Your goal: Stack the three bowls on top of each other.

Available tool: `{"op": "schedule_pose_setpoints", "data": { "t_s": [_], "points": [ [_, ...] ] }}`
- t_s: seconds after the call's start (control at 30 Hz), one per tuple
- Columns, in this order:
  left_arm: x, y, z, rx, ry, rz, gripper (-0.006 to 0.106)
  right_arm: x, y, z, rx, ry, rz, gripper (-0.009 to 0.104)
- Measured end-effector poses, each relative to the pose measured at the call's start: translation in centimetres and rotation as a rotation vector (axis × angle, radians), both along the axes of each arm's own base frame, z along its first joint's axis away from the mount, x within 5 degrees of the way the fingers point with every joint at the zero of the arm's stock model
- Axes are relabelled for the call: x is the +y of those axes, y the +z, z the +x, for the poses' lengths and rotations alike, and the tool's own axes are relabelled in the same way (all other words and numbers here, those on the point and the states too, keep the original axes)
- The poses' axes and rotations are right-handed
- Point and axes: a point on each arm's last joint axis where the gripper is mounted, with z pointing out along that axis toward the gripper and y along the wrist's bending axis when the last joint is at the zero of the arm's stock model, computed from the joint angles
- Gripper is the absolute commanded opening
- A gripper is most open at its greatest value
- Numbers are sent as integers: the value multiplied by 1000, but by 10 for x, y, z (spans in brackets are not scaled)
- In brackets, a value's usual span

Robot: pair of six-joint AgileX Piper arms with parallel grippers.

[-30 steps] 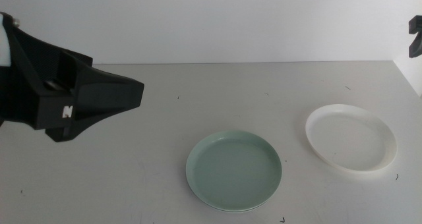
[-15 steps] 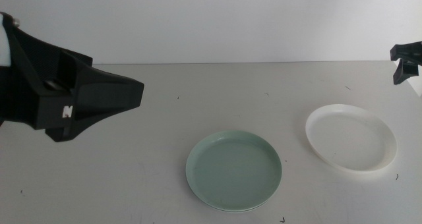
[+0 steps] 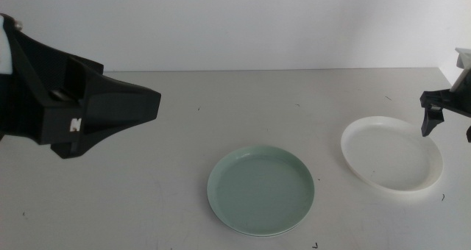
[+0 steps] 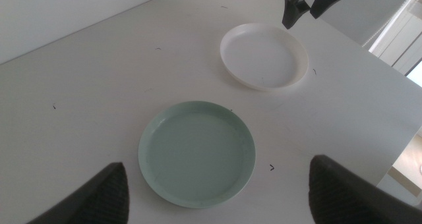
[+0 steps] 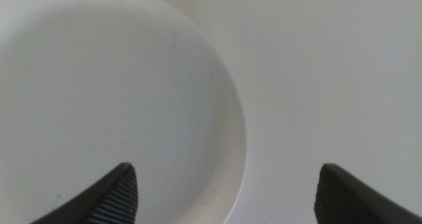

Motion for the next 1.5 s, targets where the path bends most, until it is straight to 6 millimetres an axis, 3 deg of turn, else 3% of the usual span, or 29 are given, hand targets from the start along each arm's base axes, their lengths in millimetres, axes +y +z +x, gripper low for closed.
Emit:
{"op": "schedule_pose_setpoints", "data": {
  "t_s": [0.37, 0.73, 0.8, 0.97, 1.27, 1.5],
  "points": [
    [0, 0, 0, 0, 0, 0, 101, -4, -46, 9, 114, 4, -14, 56],
    [0, 0, 0, 0, 0, 0, 101, -4, -71, 13, 156, 3, -5, 38],
    [0, 0, 0, 0, 0, 0, 101, -4, -70, 14, 149, 3, -6, 31],
    [0, 0, 0, 0, 0, 0, 101, -4, -72, 16, 139, -1, 0, 2],
    [0, 0, 0, 0, 0, 0, 101, -3, -56, 14, 117, -6, 7, -1],
    [0, 0, 0, 0, 0, 0, 101, -2, 1, 2, -9, -31, 33, -1]
  ]
}}
